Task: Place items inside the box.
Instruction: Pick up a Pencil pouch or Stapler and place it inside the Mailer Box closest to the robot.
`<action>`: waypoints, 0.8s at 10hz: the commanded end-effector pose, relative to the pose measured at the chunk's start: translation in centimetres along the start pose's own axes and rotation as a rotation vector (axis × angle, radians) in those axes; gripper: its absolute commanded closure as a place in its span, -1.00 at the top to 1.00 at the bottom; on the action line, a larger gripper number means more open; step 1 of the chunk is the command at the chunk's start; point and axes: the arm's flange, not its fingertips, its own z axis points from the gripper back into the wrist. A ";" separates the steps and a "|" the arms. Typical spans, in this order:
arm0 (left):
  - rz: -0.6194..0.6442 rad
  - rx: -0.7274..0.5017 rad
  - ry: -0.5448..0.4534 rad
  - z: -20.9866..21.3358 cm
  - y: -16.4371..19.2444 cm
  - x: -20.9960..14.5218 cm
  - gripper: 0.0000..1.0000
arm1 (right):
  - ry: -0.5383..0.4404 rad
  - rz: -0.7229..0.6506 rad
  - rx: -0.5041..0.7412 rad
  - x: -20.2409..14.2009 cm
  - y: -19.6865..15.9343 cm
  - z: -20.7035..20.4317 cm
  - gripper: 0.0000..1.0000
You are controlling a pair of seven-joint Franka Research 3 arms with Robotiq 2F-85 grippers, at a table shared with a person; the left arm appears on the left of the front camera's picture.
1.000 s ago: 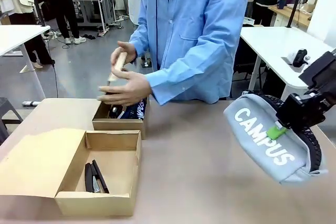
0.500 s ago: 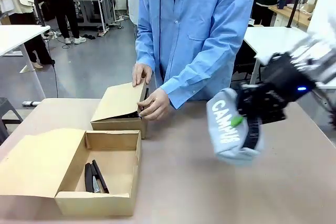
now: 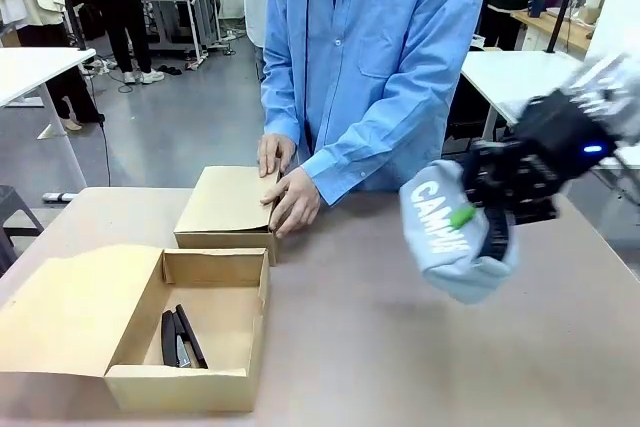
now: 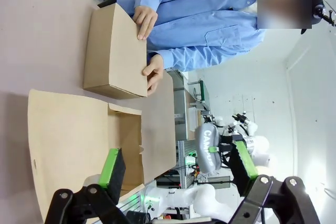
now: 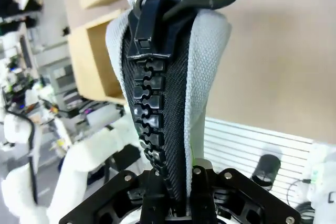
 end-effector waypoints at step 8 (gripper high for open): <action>-0.016 -0.021 -0.007 0.0 0.0 -0.1 1.00 | 0.062 0.107 0.004 -0.8 0.2 -0.6 -0.87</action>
